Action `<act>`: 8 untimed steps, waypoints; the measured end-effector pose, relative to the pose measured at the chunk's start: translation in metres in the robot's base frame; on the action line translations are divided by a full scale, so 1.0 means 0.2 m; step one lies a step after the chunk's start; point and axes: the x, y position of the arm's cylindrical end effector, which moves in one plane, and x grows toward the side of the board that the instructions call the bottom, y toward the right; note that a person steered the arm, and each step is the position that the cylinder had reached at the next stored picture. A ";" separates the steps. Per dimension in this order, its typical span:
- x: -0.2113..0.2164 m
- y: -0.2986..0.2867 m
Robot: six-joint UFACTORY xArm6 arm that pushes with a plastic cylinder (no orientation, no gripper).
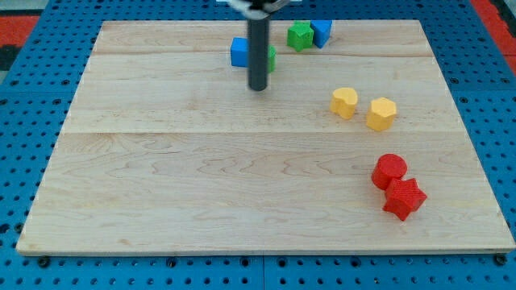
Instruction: Move the green circle towards center
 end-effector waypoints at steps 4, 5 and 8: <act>-0.40 0.27; -0.21 0.08; -0.28 -0.25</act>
